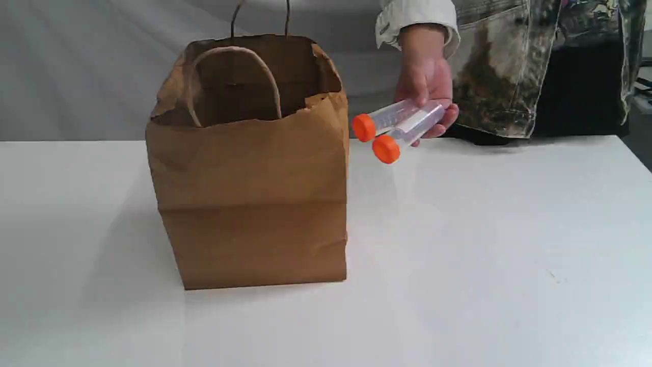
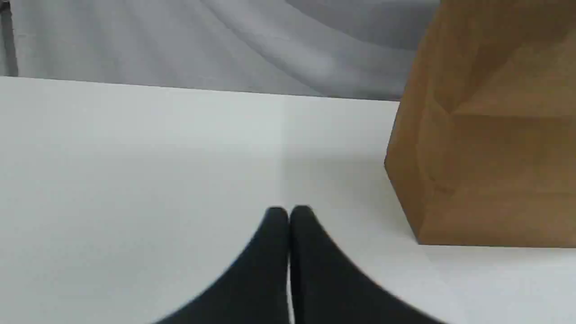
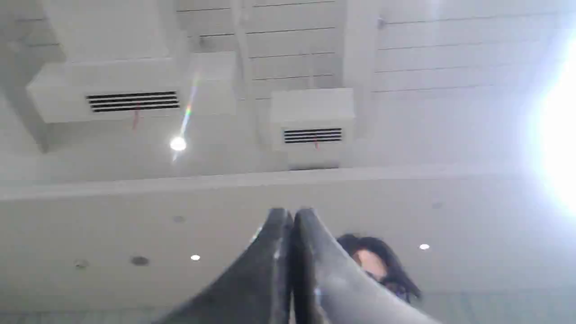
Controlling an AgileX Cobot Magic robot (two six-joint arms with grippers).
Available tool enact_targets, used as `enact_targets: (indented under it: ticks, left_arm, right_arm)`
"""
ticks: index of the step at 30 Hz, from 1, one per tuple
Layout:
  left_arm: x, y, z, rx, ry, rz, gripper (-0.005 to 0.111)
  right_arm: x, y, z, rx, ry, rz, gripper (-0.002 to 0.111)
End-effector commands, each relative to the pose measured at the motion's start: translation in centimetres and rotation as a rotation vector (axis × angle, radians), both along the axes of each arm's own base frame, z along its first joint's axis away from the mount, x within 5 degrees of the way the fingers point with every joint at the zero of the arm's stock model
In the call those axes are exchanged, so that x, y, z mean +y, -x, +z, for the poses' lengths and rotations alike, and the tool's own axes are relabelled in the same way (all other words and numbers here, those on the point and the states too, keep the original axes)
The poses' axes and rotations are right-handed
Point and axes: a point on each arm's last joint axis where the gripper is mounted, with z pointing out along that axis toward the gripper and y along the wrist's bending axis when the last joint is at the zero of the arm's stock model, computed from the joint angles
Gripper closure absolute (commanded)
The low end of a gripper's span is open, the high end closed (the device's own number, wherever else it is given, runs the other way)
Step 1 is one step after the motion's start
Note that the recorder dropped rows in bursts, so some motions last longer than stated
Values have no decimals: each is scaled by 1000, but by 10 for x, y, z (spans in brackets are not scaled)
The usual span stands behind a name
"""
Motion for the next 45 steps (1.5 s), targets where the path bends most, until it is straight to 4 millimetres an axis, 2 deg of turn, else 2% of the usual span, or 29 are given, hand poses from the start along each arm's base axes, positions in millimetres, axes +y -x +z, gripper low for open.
enact_targets:
  ticks: [1, 6, 11, 13, 17, 23, 29, 33, 38, 45]
  left_arm:
    - [0, 0, -1, -6, -2, 1, 107]
    - [0, 0, -1, -6, -2, 1, 107]
    - [0, 0, -1, -6, -2, 1, 107]
    - [0, 0, -1, -6, -2, 1, 107]
    - [0, 0, -1, -6, -2, 1, 107]
    - [0, 0, -1, -6, -2, 1, 107]
    - [0, 0, -1, -6, -2, 1, 107]
    - [0, 0, -1, -6, -2, 1, 107]
    - [0, 0, -1, -6, -2, 1, 107]
    - [0, 0, -1, -6, -2, 1, 107]
  right_arm:
    - [-2, 0, -1, 4, -45, 23, 108]
    - [0, -2, -2, 31, -50, 86, 108]
    - [1, -1, 24, 13, -33, 89, 108]
    - [3, -6, 36, 28, -9, 88, 108]
    - [11, -31, 56, 102, 38, 132, 108]
    - [23, -89, 73, 279, 63, 250, 108]
    - [44, -164, 85, 465, 123, 435, 108]
    - [55, -209, 95, 466, 221, 457, 108]
    - [60, -258, 104, 409, 294, 393, 108]
    - [63, -324, 100, 531, 219, 437, 108]
